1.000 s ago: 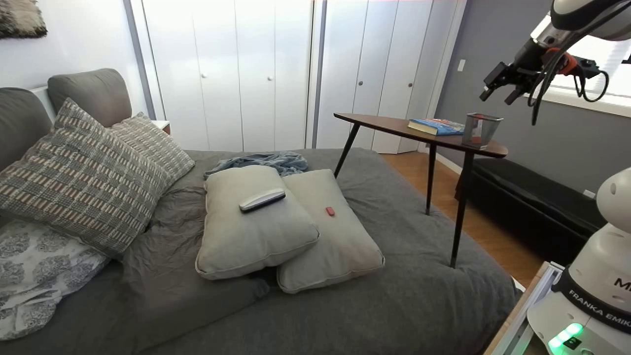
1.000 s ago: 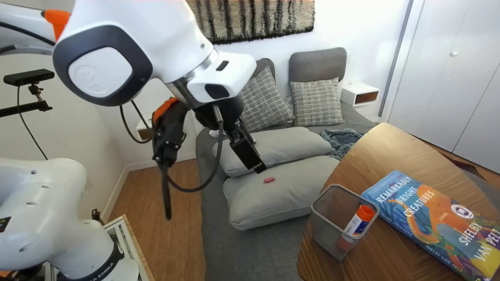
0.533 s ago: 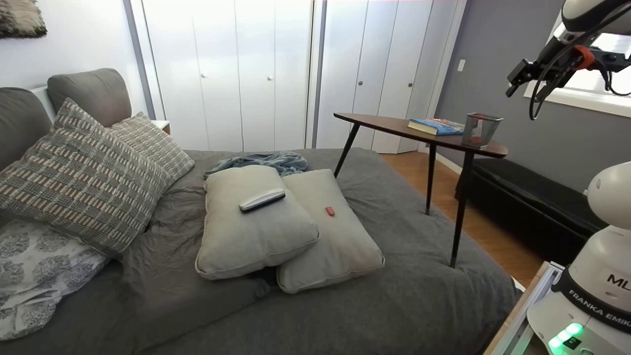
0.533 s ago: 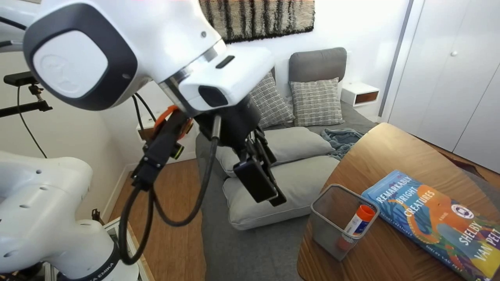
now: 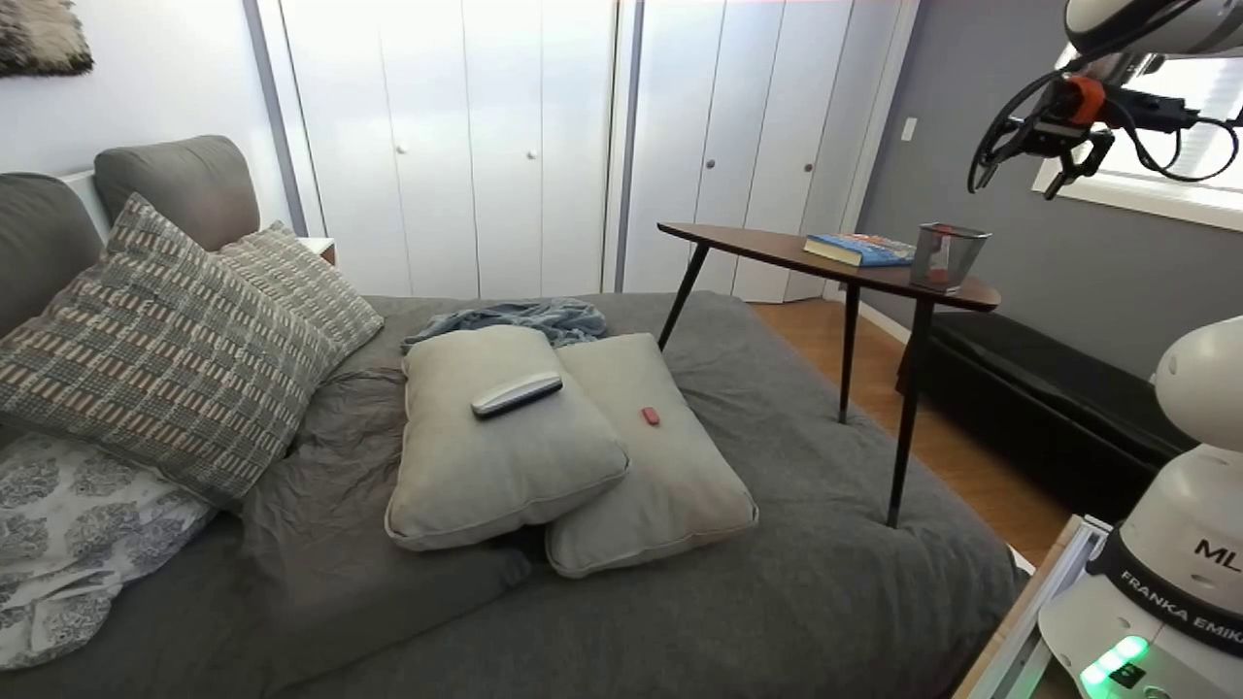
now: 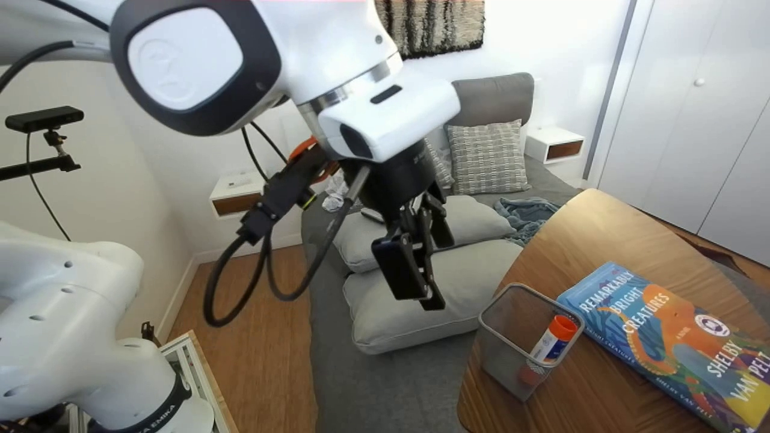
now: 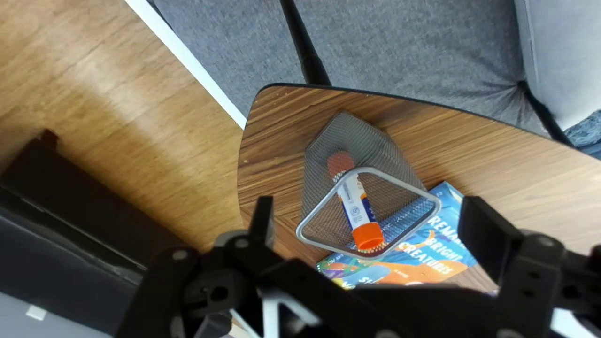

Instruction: Pick up the glue stick and put it on the left gray pillow

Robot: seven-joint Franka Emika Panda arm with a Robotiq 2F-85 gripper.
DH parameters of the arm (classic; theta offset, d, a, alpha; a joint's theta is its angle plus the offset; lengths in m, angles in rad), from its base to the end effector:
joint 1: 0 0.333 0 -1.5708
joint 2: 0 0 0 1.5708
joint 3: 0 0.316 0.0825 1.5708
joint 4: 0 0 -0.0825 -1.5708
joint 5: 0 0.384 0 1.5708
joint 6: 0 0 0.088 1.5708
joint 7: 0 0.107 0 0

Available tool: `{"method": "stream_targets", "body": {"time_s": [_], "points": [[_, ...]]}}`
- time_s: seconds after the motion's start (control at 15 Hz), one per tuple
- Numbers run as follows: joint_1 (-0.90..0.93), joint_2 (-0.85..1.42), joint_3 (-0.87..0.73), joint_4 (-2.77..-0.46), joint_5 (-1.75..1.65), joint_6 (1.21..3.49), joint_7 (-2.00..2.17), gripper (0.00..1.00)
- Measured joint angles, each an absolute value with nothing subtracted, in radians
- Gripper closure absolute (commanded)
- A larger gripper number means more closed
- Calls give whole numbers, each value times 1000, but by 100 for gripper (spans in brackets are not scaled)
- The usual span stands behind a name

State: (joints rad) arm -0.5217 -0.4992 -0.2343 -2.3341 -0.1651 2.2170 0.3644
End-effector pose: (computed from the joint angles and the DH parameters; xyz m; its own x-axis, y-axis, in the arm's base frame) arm 0.3065 -0.3139 0.5563 0.4603 -0.8132 0.3561 -0.8507 -0.5188 -0.0850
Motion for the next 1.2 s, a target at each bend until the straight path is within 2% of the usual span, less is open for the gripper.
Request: {"method": "stream_targets", "body": {"time_s": [0.6,1.2], "points": [[-521,-250,-262,-2041,-156,1988,705,0],[-508,-205,-280,-2010,-150,2008,841,0]]}}
